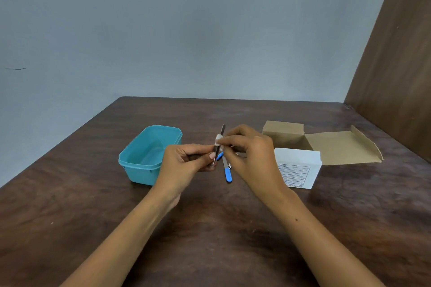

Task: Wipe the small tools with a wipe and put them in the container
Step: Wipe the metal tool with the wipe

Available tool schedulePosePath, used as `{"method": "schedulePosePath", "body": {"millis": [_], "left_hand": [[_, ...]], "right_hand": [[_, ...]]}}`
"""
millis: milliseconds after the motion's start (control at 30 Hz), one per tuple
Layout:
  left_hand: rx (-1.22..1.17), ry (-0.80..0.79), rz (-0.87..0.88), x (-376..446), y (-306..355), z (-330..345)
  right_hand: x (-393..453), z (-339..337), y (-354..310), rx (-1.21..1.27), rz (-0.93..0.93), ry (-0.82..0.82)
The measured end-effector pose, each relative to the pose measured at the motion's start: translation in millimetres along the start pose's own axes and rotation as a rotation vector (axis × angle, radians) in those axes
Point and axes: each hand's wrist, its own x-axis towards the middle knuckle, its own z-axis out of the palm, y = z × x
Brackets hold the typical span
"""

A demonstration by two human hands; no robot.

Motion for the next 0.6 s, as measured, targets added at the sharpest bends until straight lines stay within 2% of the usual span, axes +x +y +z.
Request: {"method": "schedulePosePath", "body": {"millis": [100, 167, 300, 400, 600], "left_hand": [[0.050, -0.026, 0.042, -2, -1, 3], [0.056, -0.021, 0.059, -2, -2, 3], [0.058, 0.040, 0.072, 1, -3, -1], [0.071, 0.078, 0.078, 1, -2, -2], [0.104, 0.021, 0.121, -1, -3, 1]], "right_hand": [[2, -2, 6, -0.081, 0.018, 0.069], [1, -2, 6, -0.074, 0.017, 0.056], [-2, -1, -1, 0.093, 0.063, -0.108], [-4, 1, -4, 0.111, 0.068, -0.179], [-1, 2, 4, 0.062, 0.059, 0.033]]}}
